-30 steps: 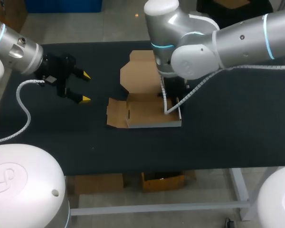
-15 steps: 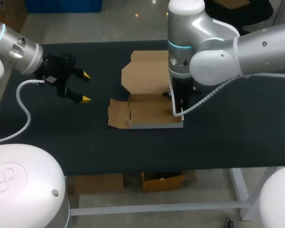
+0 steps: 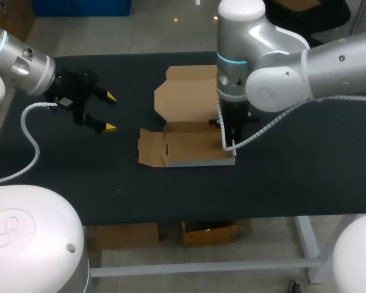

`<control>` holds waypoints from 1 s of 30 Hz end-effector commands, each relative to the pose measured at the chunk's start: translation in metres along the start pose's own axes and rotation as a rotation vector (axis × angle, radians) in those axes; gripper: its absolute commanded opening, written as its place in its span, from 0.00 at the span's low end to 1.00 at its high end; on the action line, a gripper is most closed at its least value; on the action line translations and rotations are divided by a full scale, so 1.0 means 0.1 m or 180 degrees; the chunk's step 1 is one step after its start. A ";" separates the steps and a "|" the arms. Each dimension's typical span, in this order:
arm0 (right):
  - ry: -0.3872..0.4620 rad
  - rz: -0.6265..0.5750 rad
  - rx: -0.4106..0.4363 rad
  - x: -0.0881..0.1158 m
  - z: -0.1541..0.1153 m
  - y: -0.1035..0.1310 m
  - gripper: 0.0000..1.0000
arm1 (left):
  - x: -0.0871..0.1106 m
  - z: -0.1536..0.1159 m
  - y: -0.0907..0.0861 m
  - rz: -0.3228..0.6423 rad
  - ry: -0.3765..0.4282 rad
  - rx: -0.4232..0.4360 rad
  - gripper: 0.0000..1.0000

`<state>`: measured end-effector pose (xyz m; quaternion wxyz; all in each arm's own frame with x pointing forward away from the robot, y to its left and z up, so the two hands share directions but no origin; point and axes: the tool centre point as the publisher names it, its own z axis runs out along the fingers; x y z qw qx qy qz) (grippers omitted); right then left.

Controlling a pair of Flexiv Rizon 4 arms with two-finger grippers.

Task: Assemble the packaging by folding the flat box into shape, placing the metal phone stand inside, and closing the box properly

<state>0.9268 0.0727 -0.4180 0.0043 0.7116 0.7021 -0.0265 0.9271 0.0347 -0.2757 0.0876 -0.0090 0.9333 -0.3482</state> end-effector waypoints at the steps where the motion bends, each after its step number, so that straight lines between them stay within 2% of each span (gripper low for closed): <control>1: -0.0002 0.0001 0.0002 0.00 0.00 0.00 0.00 | 0.00 0.00 0.00 0.0001 0.0002 -0.0006 1.00; 20: -0.0002 0.0001 0.0002 0.00 0.00 0.00 0.00 | 0.00 0.00 0.00 0.0001 0.0002 -0.0006 1.00; 23: -0.0002 0.0001 0.0002 0.00 0.00 0.00 0.00 | 0.00 0.05 -0.05 -0.0372 -0.0122 -0.0051 1.00; 24: -0.0002 0.0001 0.0002 0.00 0.00 0.00 0.00 | 0.01 0.06 -0.06 -0.0600 -0.0198 -0.0076 1.00; 25: -0.0002 0.0001 0.0002 0.00 0.00 0.00 0.00 | 0.02 0.07 -0.05 -0.0704 -0.0231 -0.0072 1.00; 26: -0.0002 0.0001 0.0002 0.00 0.00 0.00 0.00 | 0.02 0.08 -0.04 -0.0986 -0.0327 -0.0159 1.00; 28: -0.0002 0.0001 0.0002 0.00 0.00 0.00 0.00 | 0.09 0.09 -0.02 -0.1157 -0.0418 -0.0156 1.00; 29: -0.0002 0.0001 0.0002 0.00 0.00 0.00 0.00 | 0.11 0.11 -0.01 -0.1380 -0.0528 -0.0268 1.00; 30: -0.0002 0.0001 0.0002 0.00 0.00 0.00 0.00 | 0.15 0.12 0.00 -0.1375 -0.0526 -0.0216 1.00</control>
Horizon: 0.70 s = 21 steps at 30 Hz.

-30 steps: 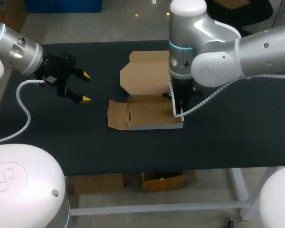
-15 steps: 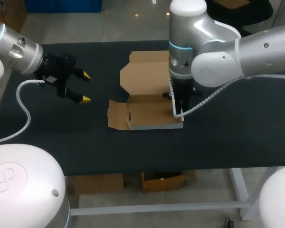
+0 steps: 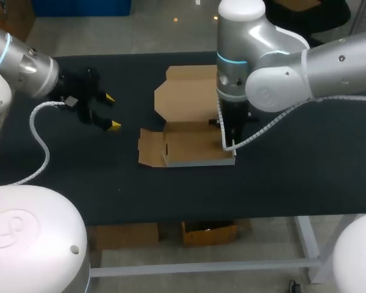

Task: Assemble the packaging by folding the flat box into shape, placing the metal phone stand inside, and closing the box properly

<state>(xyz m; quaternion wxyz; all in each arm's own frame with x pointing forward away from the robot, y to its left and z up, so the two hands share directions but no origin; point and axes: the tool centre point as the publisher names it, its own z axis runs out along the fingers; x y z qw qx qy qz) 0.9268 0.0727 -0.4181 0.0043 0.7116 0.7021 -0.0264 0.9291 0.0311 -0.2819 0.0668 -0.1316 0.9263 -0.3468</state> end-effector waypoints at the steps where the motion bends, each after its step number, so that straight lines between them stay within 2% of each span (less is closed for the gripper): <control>1: -0.0003 0.0001 0.0002 0.00 0.00 0.00 0.00 | 0.19 0.05 0.04 -0.0791 -0.0447 -0.0165 1.00; 4: -0.0003 0.0001 0.0002 0.00 0.00 0.00 0.00 | 0.25 0.12 0.06 -0.1167 -0.0668 -0.0297 1.00; 6: -0.0003 0.0001 0.0002 0.00 0.00 0.00 0.00 | 0.28 0.17 0.07 -0.1337 -0.0706 -0.0317 1.00; 7: -0.0003 0.0001 0.0002 0.00 0.00 0.00 0.00 | 0.29 0.20 0.07 -0.1554 -0.0805 -0.0401 1.00; 9: -0.0003 0.0001 0.0002 0.00 0.00 0.00 0.00 | 0.28 0.26 0.07 -0.1775 -0.0731 -0.0358 1.00; 10: -0.0003 0.0001 0.0002 0.00 0.00 0.00 0.00 | 0.27 0.29 0.08 -0.1975 -0.0868 -0.0418 1.00; 11: -0.0003 0.0001 0.0002 0.00 0.00 0.00 0.00 | 0.27 0.31 0.09 -0.2098 -0.0813 -0.0359 1.00; 14: -0.0003 0.0001 0.0002 0.00 0.00 0.00 0.00 | 0.19 0.39 0.13 -0.2565 -0.0703 -0.0436 1.00; 21: -0.0003 0.0001 0.0002 0.00 0.00 0.00 0.00 | 0.19 0.39 0.13 -0.2565 -0.0703 -0.0436 1.00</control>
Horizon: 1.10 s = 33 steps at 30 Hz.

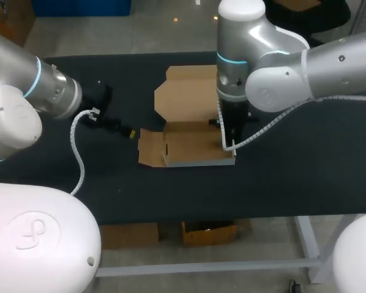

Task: Assemble the packaging by folding the flat box into shape, placing the metal phone stand inside, and closing the box properly

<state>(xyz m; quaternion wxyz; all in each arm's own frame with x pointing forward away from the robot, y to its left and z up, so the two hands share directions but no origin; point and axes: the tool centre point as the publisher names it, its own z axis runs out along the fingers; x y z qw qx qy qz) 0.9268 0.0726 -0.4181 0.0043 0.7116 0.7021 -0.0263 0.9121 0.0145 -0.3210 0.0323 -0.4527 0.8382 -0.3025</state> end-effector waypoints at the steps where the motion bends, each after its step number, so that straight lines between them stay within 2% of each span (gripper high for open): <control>1: -0.0003 0.0001 0.0003 0.00 0.00 0.00 0.00 | 0.01 0.03 -0.06 -0.0488 -0.0159 -0.0197 1.00; 8: -0.0003 0.0001 0.0003 0.00 0.00 0.00 0.00 | 0.01 0.03 -0.06 -0.0488 -0.0159 -0.0197 1.00; 13: -0.0003 0.0001 0.0003 0.00 0.00 0.00 0.00 | 0.05 0.22 -0.13 -0.0994 -0.0376 -0.0389 1.00; 16: -0.0003 0.0001 0.0003 0.00 0.00 0.00 0.00 | 0.04 0.33 -0.17 -0.1256 -0.0381 -0.0590 1.00; 18: -0.0003 0.0001 0.0003 0.00 0.00 0.00 0.00 | 0.03 0.39 -0.19 -0.1327 -0.0376 -0.0681 1.00; 19: -0.0003 0.0001 0.0003 0.00 0.00 0.00 0.00 | 0.02 0.44 -0.21 -0.1439 -0.0336 -0.0822 1.00; 22: -0.0003 0.0001 0.0003 0.00 0.00 0.00 0.00 | 0.02 0.50 -0.20 -0.1528 -0.0304 -0.0931 1.00; 29: -0.0003 0.0001 0.0003 0.00 0.00 0.00 0.00 | 0.03 0.60 -0.11 -0.1582 -0.0219 -0.1080 1.00; 33: -0.0003 0.0001 0.0003 0.00 0.00 0.00 0.00 | 0.00 0.65 -0.04 -0.1612 -0.0038 -0.1138 1.00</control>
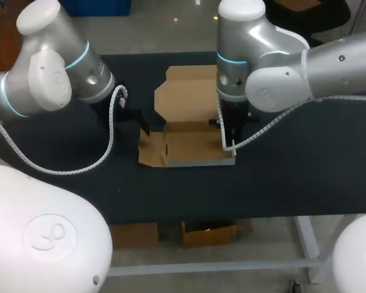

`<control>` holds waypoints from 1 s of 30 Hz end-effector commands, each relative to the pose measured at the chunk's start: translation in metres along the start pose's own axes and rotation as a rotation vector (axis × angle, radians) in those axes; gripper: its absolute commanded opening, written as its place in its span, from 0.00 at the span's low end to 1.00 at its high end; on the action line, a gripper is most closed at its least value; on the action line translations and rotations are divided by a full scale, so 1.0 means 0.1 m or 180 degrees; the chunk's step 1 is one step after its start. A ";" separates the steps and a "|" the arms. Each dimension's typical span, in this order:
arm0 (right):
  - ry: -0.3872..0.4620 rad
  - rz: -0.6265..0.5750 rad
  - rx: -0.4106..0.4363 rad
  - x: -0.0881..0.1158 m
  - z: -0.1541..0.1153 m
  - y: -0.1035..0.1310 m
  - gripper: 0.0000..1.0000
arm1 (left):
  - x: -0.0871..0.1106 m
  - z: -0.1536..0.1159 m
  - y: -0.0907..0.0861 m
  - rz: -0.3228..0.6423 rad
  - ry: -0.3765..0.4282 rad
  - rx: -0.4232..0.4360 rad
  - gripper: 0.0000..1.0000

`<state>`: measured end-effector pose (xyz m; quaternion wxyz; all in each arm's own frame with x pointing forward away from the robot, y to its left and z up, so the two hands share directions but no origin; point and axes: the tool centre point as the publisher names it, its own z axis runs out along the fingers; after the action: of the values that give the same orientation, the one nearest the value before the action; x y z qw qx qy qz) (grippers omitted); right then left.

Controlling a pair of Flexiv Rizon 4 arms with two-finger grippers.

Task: Assemble the packaging by folding the flat box into shape, placing the metal phone stand inside, and closing the box properly

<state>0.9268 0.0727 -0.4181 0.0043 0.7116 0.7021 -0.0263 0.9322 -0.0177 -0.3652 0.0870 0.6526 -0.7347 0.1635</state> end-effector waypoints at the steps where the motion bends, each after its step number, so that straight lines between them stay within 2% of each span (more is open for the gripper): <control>1: -0.0003 0.0001 0.0003 0.00 0.00 0.00 0.00 | -0.03 0.08 -0.02 0.0005 0.0104 -0.0229 1.00; 6: -0.0003 0.0001 0.0003 0.00 0.00 0.00 0.00 | -0.04 0.13 0.06 0.0050 0.0359 -0.0217 0.98; 16: -0.0003 0.0001 0.0003 0.00 0.00 0.00 0.00 | -0.02 0.24 0.16 -0.0032 0.0724 -0.0103 0.64; 20: -0.0003 0.0001 0.0003 0.00 0.00 0.00 0.00 | 0.01 0.28 0.20 -0.0066 0.0927 -0.0064 0.60; 23: -0.0003 0.0001 0.0003 0.00 0.00 0.00 0.00 | 0.04 0.30 0.22 -0.0105 0.1003 -0.0044 0.60; 27: -0.0003 0.0001 0.0003 0.00 0.00 0.00 0.00 | 0.09 0.32 0.23 -0.0175 0.1082 -0.0026 0.54; 30: -0.0003 0.0001 0.0003 0.00 0.00 0.00 0.00 | 0.13 0.35 0.24 -0.0232 0.1170 -0.0019 0.55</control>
<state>0.9268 0.0726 -0.4181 0.0043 0.7116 0.7021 -0.0263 0.9114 -0.0385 -0.3911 0.2255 0.6379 -0.6861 0.2673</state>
